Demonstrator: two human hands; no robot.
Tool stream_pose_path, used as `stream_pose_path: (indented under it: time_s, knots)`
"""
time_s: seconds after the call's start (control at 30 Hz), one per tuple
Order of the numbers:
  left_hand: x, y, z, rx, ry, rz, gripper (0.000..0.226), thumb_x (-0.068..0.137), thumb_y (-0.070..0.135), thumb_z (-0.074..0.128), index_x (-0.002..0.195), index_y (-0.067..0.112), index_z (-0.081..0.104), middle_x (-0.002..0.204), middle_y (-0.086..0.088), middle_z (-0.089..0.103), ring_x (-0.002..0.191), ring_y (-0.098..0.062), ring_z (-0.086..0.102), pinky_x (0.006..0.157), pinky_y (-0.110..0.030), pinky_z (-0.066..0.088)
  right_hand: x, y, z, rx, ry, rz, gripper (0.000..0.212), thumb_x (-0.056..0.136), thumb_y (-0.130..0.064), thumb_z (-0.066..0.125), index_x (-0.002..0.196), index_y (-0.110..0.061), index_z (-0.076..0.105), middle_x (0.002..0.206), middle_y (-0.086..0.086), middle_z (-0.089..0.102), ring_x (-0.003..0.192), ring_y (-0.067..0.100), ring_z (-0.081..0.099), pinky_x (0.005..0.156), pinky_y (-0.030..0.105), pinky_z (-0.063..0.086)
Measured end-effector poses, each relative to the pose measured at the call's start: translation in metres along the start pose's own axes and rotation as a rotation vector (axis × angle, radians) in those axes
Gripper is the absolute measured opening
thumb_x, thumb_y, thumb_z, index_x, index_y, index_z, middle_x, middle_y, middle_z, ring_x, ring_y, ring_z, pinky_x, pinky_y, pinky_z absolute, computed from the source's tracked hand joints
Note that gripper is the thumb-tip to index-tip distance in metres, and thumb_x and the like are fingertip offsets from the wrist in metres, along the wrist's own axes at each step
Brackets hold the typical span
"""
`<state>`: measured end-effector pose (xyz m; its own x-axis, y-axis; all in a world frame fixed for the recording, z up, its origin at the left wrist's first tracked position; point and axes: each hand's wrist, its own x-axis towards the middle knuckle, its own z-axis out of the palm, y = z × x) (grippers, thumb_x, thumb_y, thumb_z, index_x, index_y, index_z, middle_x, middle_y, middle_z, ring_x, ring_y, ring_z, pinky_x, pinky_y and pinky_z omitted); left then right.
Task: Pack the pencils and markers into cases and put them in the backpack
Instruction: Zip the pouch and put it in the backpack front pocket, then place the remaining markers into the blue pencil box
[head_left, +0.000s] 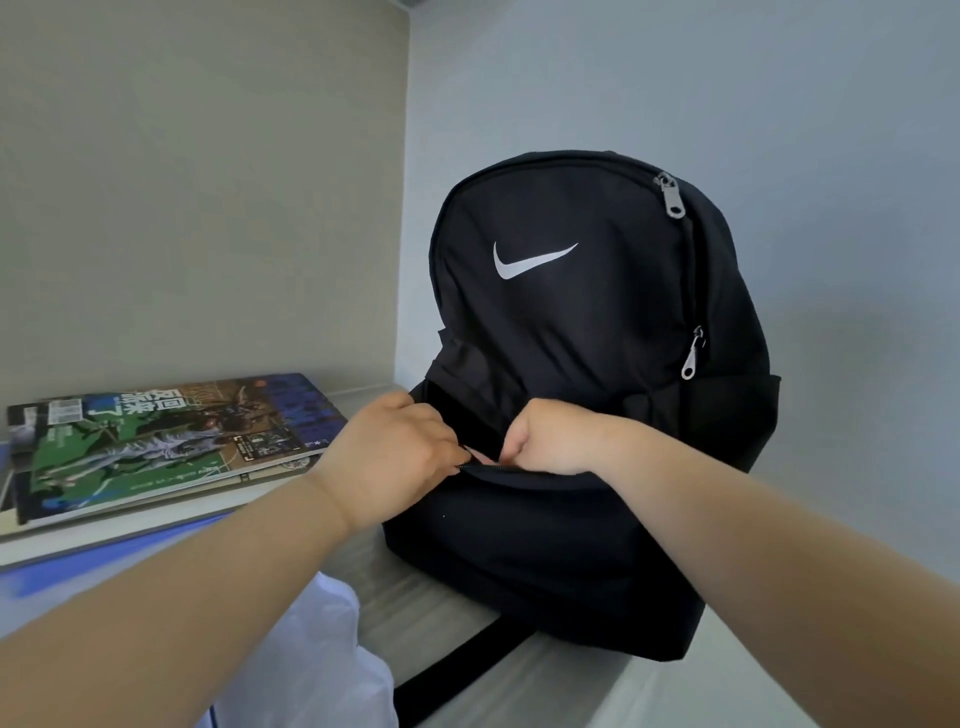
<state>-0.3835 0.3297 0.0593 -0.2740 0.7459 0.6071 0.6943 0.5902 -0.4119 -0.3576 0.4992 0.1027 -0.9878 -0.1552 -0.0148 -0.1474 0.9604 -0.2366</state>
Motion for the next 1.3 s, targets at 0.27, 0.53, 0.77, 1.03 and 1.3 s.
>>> stream_pose_path:
  time_s: [0.27, 0.53, 0.77, 1.03, 1.3]
  knots:
    - [0.010, -0.009, -0.007, 0.004, 0.013, -0.164, 0.011, 0.062, 0.027, 0.060, 0.057, 0.028, 0.070, 0.046, 0.009, 0.064, 0.047, -0.014, 0.063, 0.059, -0.017, 0.037, -0.019, 0.009, -0.028, -0.046, 0.191, -0.041, 0.035, 0.088, -0.038, 0.049, 0.069, -0.011, 0.063, 0.072, -0.001, 0.064, 0.077, 0.019, 0.057, 0.071, 0.030, 0.044]
    - [0.027, 0.002, -0.038, -0.069, -0.003, -0.559, 0.027, 0.093, 0.020, 0.043, 0.114, 0.015, 0.060, 0.116, -0.007, 0.063, 0.110, -0.027, 0.052, 0.092, -0.034, 0.035, -0.057, 0.020, -0.027, 0.001, 0.572, -0.032, 0.016, 0.087, -0.017, 0.053, 0.091, -0.010, 0.066, 0.082, 0.001, 0.066, 0.087, 0.017, 0.057, 0.073, 0.027, 0.044]
    - [-0.035, 0.000, -0.104, -0.183, 0.021, -0.815, 0.025, 0.089, 0.016, 0.046, 0.107, 0.018, 0.064, 0.116, -0.002, 0.065, 0.109, -0.024, 0.054, 0.082, -0.029, 0.042, -0.079, -0.012, -0.016, 0.076, 0.698, -0.143, 0.016, 0.086, -0.009, 0.052, 0.090, -0.008, 0.068, 0.081, 0.006, 0.067, 0.093, 0.022, 0.058, 0.076, 0.027, 0.042]
    - [-0.187, 0.020, -0.200, -0.196, -0.152, -1.056, 0.015, 0.085, 0.019, 0.056, 0.094, 0.019, 0.069, 0.070, 0.017, 0.056, 0.073, -0.010, 0.054, 0.063, -0.012, 0.038, -0.100, -0.107, 0.030, 0.249, 0.360, -0.415, 0.022, 0.085, -0.013, 0.057, 0.067, -0.026, 0.059, 0.065, -0.018, 0.056, 0.063, 0.000, 0.052, 0.061, 0.008, 0.040]
    - [-0.321, 0.064, -0.247, -0.301, -0.396, -1.512, 0.016, 0.077, 0.047, 0.060, 0.089, 0.038, 0.055, 0.106, 0.008, 0.057, 0.098, -0.011, 0.052, 0.077, -0.020, 0.036, -0.101, -0.200, 0.135, -0.003, -0.095, -0.286, 0.039, 0.086, -0.049, 0.048, 0.112, -0.022, 0.056, 0.117, -0.001, 0.059, 0.113, 0.020, 0.053, 0.090, 0.029, 0.042]
